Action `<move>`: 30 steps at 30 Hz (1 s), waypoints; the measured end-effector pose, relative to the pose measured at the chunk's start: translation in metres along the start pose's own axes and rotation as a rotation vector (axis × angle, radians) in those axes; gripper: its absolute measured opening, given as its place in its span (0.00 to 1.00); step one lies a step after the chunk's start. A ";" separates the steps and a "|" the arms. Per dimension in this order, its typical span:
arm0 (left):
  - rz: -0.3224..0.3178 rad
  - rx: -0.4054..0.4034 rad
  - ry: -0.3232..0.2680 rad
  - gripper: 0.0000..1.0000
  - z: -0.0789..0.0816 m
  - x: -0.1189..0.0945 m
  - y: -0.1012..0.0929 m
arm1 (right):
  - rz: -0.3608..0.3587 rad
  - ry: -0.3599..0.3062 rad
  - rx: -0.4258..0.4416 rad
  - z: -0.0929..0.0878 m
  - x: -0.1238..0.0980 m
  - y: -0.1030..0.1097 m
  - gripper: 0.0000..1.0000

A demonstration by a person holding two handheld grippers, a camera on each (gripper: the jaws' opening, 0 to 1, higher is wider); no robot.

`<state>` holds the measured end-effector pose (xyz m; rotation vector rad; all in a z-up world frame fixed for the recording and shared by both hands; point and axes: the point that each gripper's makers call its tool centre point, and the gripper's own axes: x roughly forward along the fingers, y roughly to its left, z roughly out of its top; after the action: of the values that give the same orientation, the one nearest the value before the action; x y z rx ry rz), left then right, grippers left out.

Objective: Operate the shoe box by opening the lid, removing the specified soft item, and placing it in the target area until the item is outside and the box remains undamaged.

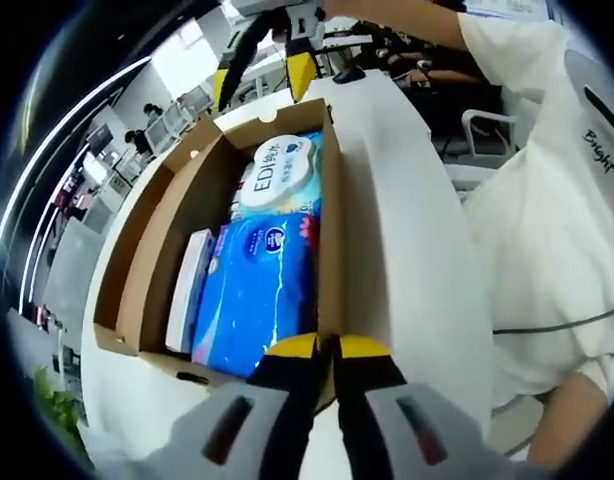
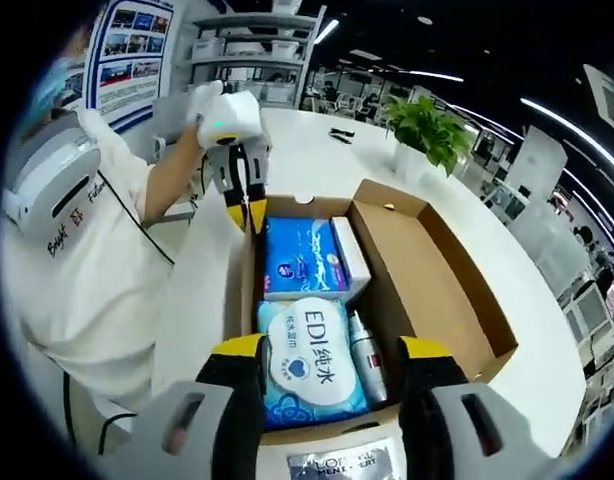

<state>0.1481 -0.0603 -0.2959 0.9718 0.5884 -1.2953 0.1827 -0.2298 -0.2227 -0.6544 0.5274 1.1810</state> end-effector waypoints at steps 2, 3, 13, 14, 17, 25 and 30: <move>0.007 -0.012 0.004 0.05 0.000 0.000 0.002 | -0.017 0.019 0.010 -0.001 0.002 -0.006 0.59; 0.001 -0.022 0.008 0.05 0.000 0.000 0.002 | -0.026 0.026 0.002 -0.001 0.002 -0.008 0.59; 0.001 -0.019 0.016 0.05 0.000 0.001 0.001 | 0.009 0.118 -0.009 -0.018 0.014 -0.007 0.60; 0.001 -0.020 0.016 0.05 0.000 0.001 0.001 | 0.019 0.128 -0.008 -0.020 0.017 -0.006 0.60; 0.004 -0.018 0.014 0.05 0.000 0.001 0.000 | 0.023 0.151 -0.010 -0.025 0.020 -0.008 0.62; 0.008 -0.016 -0.003 0.06 0.000 0.001 0.000 | 0.062 0.195 -0.011 -0.031 0.027 -0.010 0.63; 0.010 -0.014 0.000 0.06 -0.001 0.001 0.000 | 0.113 0.248 -0.016 -0.040 0.033 -0.005 0.67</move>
<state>0.1483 -0.0603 -0.2969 0.9623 0.5909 -1.2811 0.1955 -0.2374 -0.2727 -0.7983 0.7727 1.2179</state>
